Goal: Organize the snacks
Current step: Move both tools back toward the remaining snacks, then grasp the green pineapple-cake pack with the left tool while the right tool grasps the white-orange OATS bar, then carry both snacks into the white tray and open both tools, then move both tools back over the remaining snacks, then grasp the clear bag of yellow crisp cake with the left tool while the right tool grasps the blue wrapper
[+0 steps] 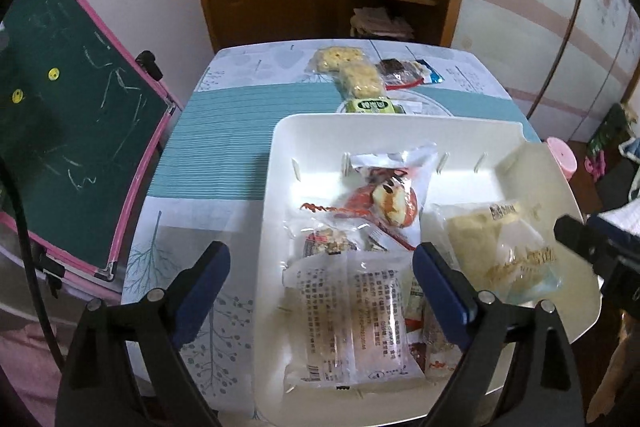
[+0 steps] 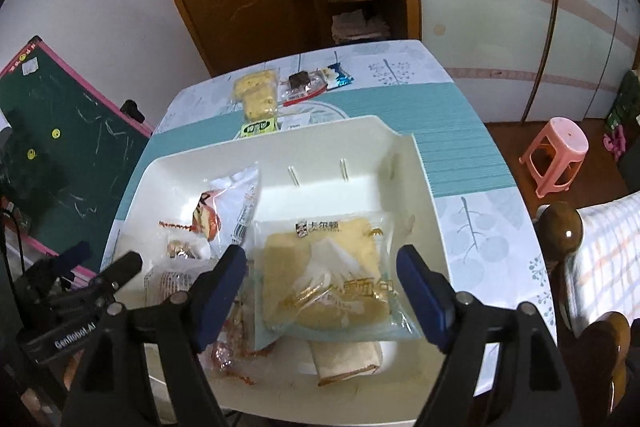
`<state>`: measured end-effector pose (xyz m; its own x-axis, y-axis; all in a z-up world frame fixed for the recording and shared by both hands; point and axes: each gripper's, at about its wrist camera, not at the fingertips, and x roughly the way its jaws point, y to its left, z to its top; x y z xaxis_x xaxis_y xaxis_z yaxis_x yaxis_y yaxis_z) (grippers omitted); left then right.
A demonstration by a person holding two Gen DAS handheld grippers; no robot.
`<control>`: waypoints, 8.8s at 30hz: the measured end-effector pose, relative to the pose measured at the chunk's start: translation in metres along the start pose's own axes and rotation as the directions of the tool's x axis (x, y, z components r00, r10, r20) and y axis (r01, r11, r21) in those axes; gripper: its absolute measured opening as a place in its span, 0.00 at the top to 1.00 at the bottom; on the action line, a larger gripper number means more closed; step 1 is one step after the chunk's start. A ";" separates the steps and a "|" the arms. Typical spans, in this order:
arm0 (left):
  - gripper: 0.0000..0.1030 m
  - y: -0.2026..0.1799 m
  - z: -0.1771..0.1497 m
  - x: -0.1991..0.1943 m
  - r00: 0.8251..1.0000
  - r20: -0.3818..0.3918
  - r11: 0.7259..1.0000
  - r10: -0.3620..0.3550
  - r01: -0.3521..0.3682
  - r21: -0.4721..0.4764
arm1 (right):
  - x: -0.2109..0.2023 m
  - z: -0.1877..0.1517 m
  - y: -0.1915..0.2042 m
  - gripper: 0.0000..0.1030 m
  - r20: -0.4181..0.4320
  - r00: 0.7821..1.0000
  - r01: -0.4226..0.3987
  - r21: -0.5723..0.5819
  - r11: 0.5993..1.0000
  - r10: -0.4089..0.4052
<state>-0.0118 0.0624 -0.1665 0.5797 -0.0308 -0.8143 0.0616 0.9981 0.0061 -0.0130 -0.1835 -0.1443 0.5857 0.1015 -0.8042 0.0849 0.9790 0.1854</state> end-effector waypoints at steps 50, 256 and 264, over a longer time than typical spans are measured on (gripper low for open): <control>0.13 -0.009 0.202 0.106 0.996 -0.075 0.963 -0.040 0.059 0.264 | 0.191 0.178 0.051 0.27 -0.330 0.938 0.039 -0.200 0.979 -0.104; 0.07 -0.060 0.269 0.307 0.912 -0.410 0.999 0.009 0.013 0.051 | 0.319 0.299 -0.009 0.48 -0.373 0.923 0.044 -0.156 0.987 -0.100; 0.07 -0.058 0.253 0.330 0.888 -0.460 1.000 0.010 0.000 0.021 | 0.336 0.289 -0.003 0.58 -0.390 0.917 0.015 -0.174 0.985 -0.082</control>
<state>0.3816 -0.0191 -0.2892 0.1417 0.0074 -0.9899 0.0786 0.9967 0.0187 0.4160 -0.2033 -0.2518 0.2157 0.0813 -0.9731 -0.0479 0.9962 0.0727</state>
